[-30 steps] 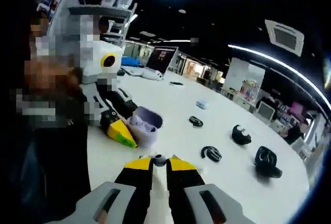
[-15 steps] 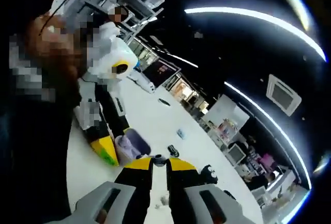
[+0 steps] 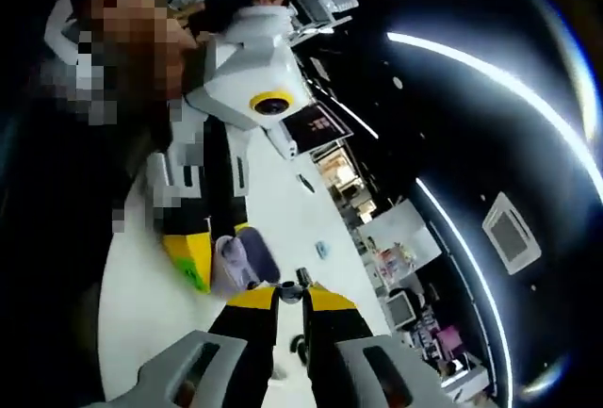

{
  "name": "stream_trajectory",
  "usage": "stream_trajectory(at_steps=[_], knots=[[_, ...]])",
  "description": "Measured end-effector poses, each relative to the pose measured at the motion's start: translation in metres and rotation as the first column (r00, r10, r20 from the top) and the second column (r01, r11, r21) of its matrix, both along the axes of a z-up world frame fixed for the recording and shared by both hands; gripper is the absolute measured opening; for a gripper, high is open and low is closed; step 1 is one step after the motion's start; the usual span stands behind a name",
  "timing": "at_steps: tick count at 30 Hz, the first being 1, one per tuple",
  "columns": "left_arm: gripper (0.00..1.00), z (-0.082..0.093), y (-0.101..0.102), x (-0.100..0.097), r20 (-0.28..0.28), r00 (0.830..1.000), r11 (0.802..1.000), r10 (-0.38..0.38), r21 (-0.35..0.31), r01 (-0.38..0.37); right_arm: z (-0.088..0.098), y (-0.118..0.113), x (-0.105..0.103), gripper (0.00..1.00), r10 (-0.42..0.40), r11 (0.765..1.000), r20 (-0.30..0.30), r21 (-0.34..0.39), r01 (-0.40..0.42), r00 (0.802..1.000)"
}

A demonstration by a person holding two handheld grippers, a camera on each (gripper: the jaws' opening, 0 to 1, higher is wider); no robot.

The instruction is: Pick up the earbuds from the table and place the earbuds into the earbud case

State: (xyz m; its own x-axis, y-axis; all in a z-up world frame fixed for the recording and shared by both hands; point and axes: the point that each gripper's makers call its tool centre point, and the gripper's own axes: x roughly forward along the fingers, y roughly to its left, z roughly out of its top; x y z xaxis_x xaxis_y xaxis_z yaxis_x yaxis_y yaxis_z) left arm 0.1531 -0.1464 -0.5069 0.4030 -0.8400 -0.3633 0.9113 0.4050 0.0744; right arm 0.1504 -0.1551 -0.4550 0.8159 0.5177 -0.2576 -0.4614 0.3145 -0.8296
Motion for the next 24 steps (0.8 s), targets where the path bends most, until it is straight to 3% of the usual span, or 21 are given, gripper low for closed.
stream_trajectory(at_steps=[10,17,24], knots=[[0.20,0.0001,-0.0010,-0.0010,0.001,1.000,1.000,-0.002,0.001,0.002,-0.0084,0.0011,0.0031,0.10,0.017,0.992,0.050,-0.122,-0.010,0.999],[0.20,-0.0002,-0.0014,-0.0001,-0.015,1.000,1.000,0.001,-0.001,-0.001,-0.0087,0.0016,0.0024,0.10,0.025,0.988,0.064,-0.156,-0.014,0.998],[0.20,0.0002,-0.0029,-0.0001,-0.002,1.000,1.000,-0.004,0.006,0.004,-0.0105,0.0026,0.0043,0.10,0.053,0.969,0.108,-0.247,-0.024,0.993]])
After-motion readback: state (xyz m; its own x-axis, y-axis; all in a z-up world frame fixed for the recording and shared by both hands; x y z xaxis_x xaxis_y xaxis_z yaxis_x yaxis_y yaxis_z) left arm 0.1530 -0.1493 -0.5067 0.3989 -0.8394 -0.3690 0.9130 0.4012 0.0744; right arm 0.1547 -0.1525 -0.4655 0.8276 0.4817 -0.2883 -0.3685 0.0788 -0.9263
